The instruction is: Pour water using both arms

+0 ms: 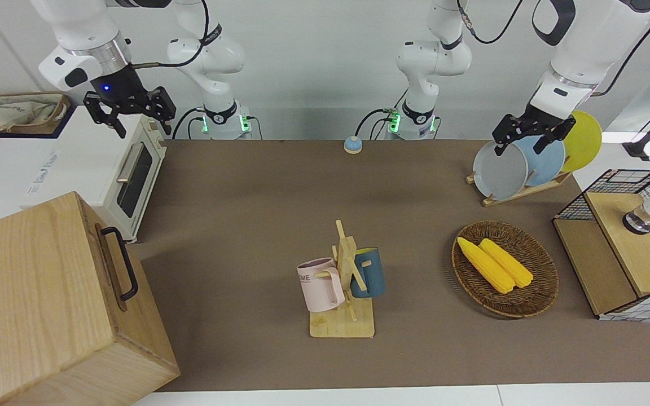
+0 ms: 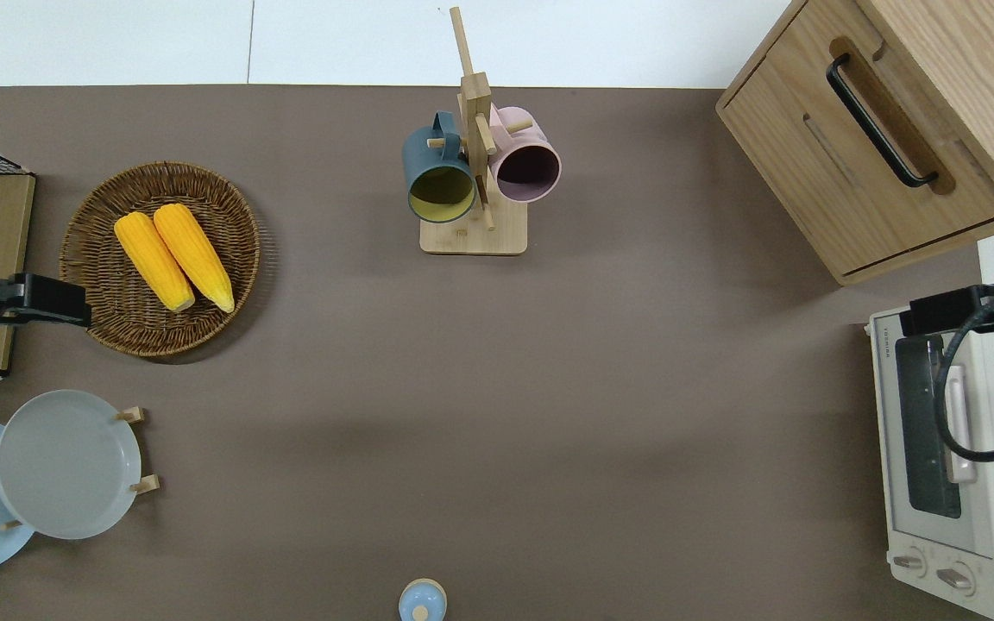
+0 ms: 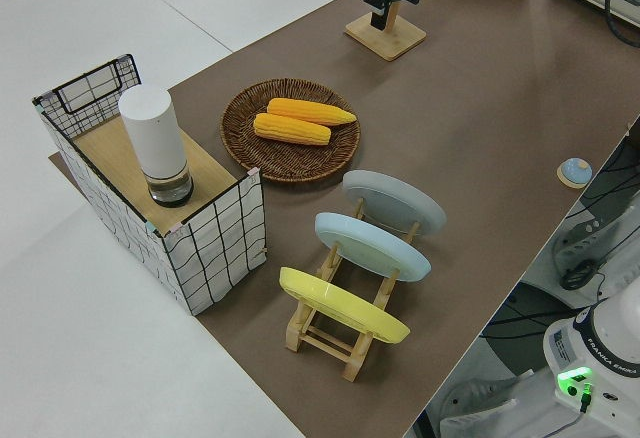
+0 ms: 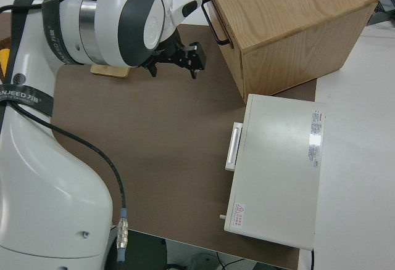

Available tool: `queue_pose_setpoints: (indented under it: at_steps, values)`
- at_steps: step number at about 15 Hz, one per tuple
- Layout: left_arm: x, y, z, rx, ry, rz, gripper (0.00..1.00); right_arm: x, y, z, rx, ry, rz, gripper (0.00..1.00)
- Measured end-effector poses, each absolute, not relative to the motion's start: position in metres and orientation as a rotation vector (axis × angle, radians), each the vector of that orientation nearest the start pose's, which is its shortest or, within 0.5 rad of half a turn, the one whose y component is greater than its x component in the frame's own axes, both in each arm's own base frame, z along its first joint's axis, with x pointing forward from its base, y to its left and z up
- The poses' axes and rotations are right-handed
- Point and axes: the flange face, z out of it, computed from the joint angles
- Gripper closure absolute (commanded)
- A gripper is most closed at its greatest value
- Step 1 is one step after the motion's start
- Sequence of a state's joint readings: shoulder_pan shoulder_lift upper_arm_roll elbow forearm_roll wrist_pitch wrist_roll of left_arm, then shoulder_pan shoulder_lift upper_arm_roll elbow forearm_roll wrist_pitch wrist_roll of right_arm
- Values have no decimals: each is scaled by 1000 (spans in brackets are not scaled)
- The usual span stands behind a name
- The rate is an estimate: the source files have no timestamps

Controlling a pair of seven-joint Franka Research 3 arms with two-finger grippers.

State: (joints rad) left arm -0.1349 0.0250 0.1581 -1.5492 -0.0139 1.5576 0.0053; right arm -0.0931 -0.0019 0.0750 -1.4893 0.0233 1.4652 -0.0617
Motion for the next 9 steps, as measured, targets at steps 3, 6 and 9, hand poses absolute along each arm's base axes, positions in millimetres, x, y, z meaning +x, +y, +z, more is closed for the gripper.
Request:
queue_pose_setpoints:
  at_steps: [3,6,9]
  values:
    - [561,11,620,-3152,-29,26,0,545,0,652,-3114,-92,39,9]
    - [561,13,620,-3152,-23,26,0,556,17,639,-3109,-135,44,9]
    - [560,27,620,-3152,-8,26,0,575,52,616,-3103,-179,19,9]
